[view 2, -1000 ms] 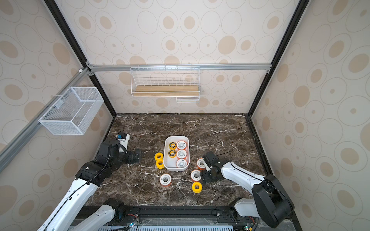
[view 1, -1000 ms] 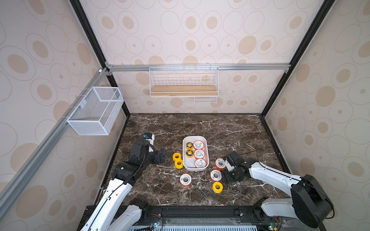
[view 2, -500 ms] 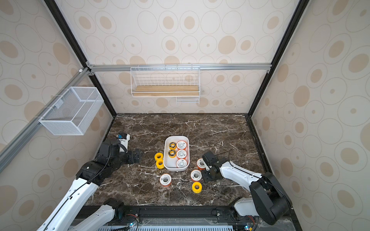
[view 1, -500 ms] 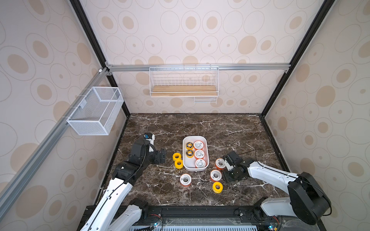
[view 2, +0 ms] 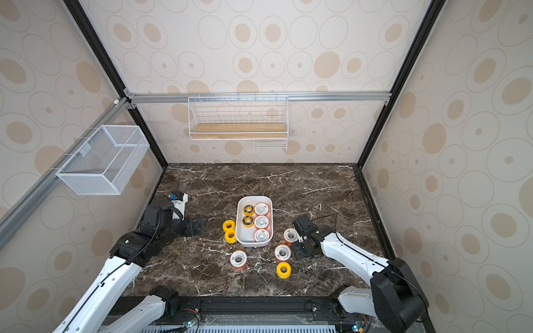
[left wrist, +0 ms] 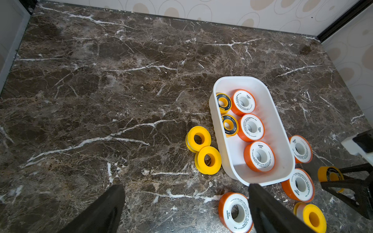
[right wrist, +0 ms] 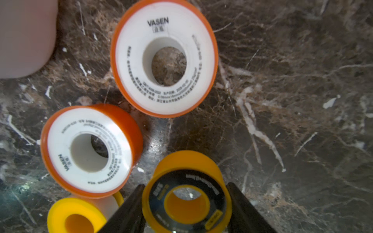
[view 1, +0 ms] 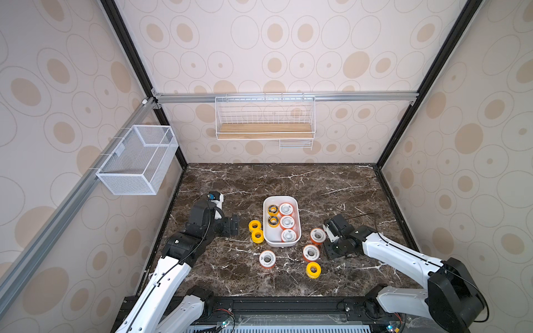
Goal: Put the sealing tape into the storage box
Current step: Pick up the sealing tape at the center of the board.
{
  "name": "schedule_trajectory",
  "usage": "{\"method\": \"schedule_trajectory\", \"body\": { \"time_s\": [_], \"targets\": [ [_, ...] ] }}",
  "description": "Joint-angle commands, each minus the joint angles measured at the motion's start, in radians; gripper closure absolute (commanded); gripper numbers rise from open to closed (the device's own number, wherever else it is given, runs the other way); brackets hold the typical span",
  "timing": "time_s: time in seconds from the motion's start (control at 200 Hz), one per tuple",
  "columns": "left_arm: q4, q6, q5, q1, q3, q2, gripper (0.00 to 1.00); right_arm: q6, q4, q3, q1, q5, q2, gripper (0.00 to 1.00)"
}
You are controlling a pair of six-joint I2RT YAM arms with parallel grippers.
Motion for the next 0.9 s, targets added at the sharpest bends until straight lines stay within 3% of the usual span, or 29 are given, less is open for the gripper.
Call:
{"method": "schedule_trajectory", "body": {
  "time_s": [0.0, 0.471, 0.896],
  "targets": [
    [-0.012, 0.017, 0.005, 0.005, 0.006, 0.001, 0.01, -0.003, -0.017, 0.051, 0.007, -0.026, -0.012, 0.37],
    [-0.014, 0.019, 0.002, 0.005, 0.006, -0.003, 0.01, -0.104, 0.081, 0.296, 0.007, -0.282, 0.173, 0.36],
    [-0.015, 0.02, -0.003, 0.006, 0.01, -0.001, 0.01, -0.177, 0.058, 0.522, 0.064, -0.391, 0.391, 0.36]
  ]
}}
